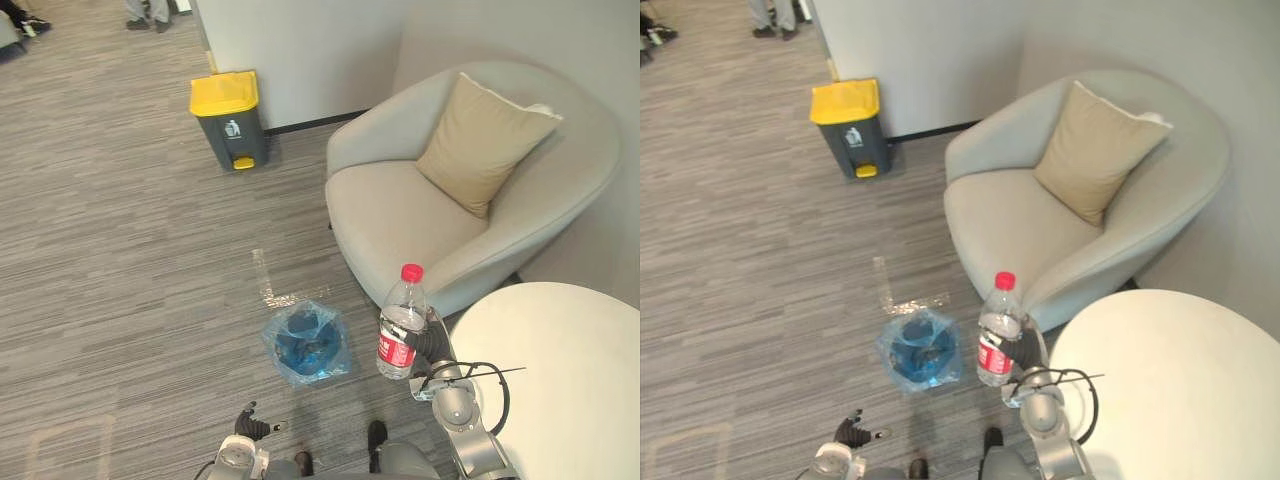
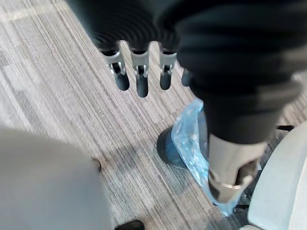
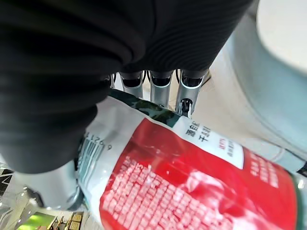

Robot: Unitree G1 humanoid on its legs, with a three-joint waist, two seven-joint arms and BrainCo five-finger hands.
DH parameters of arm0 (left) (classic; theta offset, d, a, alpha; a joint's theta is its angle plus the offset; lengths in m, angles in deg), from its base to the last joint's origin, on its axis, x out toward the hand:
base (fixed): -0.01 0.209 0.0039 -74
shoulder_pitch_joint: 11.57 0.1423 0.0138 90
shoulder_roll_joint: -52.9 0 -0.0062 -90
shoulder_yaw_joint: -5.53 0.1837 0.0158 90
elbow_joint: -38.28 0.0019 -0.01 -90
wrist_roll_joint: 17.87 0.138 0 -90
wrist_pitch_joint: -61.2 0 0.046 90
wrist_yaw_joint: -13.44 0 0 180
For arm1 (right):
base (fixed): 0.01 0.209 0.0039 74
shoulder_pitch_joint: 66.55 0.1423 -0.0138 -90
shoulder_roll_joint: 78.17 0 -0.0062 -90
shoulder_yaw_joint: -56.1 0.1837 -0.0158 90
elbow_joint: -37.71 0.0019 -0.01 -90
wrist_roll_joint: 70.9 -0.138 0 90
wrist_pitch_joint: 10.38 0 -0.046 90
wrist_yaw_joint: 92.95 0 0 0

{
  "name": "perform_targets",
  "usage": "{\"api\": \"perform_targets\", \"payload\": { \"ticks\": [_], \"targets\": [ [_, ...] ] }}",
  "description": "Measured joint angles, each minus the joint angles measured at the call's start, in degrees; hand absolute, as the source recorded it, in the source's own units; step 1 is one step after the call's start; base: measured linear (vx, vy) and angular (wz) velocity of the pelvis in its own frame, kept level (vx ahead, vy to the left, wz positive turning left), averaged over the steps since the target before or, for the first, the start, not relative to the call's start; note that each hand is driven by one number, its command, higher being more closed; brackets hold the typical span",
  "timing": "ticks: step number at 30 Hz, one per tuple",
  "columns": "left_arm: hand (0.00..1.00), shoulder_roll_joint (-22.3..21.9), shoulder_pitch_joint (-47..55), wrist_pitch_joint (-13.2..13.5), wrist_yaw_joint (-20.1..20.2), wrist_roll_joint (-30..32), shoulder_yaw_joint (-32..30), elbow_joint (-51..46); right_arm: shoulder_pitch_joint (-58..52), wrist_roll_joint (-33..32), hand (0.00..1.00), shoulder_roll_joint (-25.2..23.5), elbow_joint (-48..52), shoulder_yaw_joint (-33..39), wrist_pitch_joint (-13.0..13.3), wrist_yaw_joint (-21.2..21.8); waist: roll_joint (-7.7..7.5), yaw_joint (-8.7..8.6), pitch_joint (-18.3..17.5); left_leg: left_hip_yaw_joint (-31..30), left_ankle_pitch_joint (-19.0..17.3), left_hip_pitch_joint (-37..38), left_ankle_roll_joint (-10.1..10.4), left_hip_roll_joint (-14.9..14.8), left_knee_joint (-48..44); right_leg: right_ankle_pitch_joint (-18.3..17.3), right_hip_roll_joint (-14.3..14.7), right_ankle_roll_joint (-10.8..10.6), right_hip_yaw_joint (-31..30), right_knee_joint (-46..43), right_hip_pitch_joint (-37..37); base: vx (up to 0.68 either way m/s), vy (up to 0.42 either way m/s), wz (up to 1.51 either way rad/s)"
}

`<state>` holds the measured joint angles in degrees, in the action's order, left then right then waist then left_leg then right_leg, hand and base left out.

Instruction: Gather rubbish on tea table into small bin, then transfer packed bag to large trash can.

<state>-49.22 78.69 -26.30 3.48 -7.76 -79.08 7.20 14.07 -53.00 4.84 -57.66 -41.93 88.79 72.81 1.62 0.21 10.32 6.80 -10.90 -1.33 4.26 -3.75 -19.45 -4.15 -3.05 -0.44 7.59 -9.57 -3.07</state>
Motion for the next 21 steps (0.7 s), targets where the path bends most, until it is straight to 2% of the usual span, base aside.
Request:
{"api": "perform_targets", "payload": {
  "ticks": [3, 4, 6, 7, 10, 14, 20, 21],
  "targets": [
    [0.0, 0.0, -0.2, 0.1, -0.1, 0.0, 0.1, 0.1, 0.4, 0.0, 1.0, 0.0, 0.1, 0.1, 0.0, -0.6, -0.22, 0.28, 0.1, 0.8, 0.0, -0.5, 0.0, -0.8, -0.7, 0.0, 0.3, 0.2, 0.5, 1.4, 1.3, 0.06, -0.043, 0.09],
    [0.0, 0.1, -0.3, 0.1, -0.1, 0.0, 0.0, 0.1, 0.3, 0.0, 1.0, -0.1, 0.3, 0.3, 0.0, -0.9, -0.71, 0.06, 0.4, 1.3, -0.9, -0.6, -0.3, -0.9, 0.5, 0.1, 0.0, 0.3, 0.5, 2.2, 1.2, 0.05, 0.061, 0.18],
    [0.0, 0.1, -0.4, 0.0, -0.1, 0.1, 0.1, 0.1, -0.3, 0.0, 1.0, 0.1, 0.2, 1.5, 0.0, -1.5, -0.48, 0.03, 0.3, 2.6, -1.2, -0.3, -0.7, -1.6, 4.7, 0.1, -0.7, 0.4, 0.6, 2.0, 1.1, 0.04, 0.088, 0.13],
    [0.0, -0.2, -0.3, -0.2, -0.3, 0.5, 0.1, 0.2, -0.7, 0.0, 1.0, 0.1, -0.3, 1.9, -0.1, -2.2, -0.01, -0.02, 0.2, 3.5, 3.6, 0.8, 1.5, -2.8, 10.4, -0.4, -0.5, -0.6, 0.5, 1.6, 1.0, 0.04, 0.121, -0.05],
    [0.0, 0.7, -0.3, -0.3, -1.2, 1.2, 1.7, 0.3, -0.9, 0.0, 1.0, -0.7, -0.9, 0.5, -0.1, -2.0, -1.01, -0.04, -0.3, 3.6, 4.9, 2.7, 0.0, -0.6, 13.9, 0.4, -2.2, -1.9, 0.1, 2.8, 1.3, 0.06, 0.151, 0.02],
    [0.0, 1.0, -0.2, -0.2, -1.3, 1.4, 2.6, 0.3, -0.4, 0.0, 1.0, -1.8, -5.4, -0.2, -0.1, -1.8, -1.04, 0.13, -0.4, 3.1, 5.2, 4.4, -0.4, 1.5, 14.9, 0.5, -3.8, -3.3, 0.8, 4.1, 3.4, 0.03, 0.104, 0.11],
    [0.0, 1.6, 0.0, -0.2, -3.1, -0.9, 1.7, 0.4, 0.6, 0.2, 1.0, -1.7, -10.4, -0.8, -0.1, -2.2, -0.93, 0.26, -0.3, 1.0, 5.7, 2.7, -1.2, 1.8, 15.2, 0.4, -4.1, -3.5, 2.8, 3.9, 2.6, -0.01, 0.006, 0.18],
    [0.0, 1.5, 0.0, 0.0, -3.8, -1.6, 0.2, 0.3, 2.2, 0.1, 1.0, -1.6, -12.2, -0.8, -0.1, -2.6, -0.83, 0.3, 0.1, 0.4, 6.5, 0.3, -1.1, 1.7, 15.1, 0.1, -4.1, -3.2, 3.1, 2.3, -0.1, -0.08, -0.045, 0.13]
  ]
}}
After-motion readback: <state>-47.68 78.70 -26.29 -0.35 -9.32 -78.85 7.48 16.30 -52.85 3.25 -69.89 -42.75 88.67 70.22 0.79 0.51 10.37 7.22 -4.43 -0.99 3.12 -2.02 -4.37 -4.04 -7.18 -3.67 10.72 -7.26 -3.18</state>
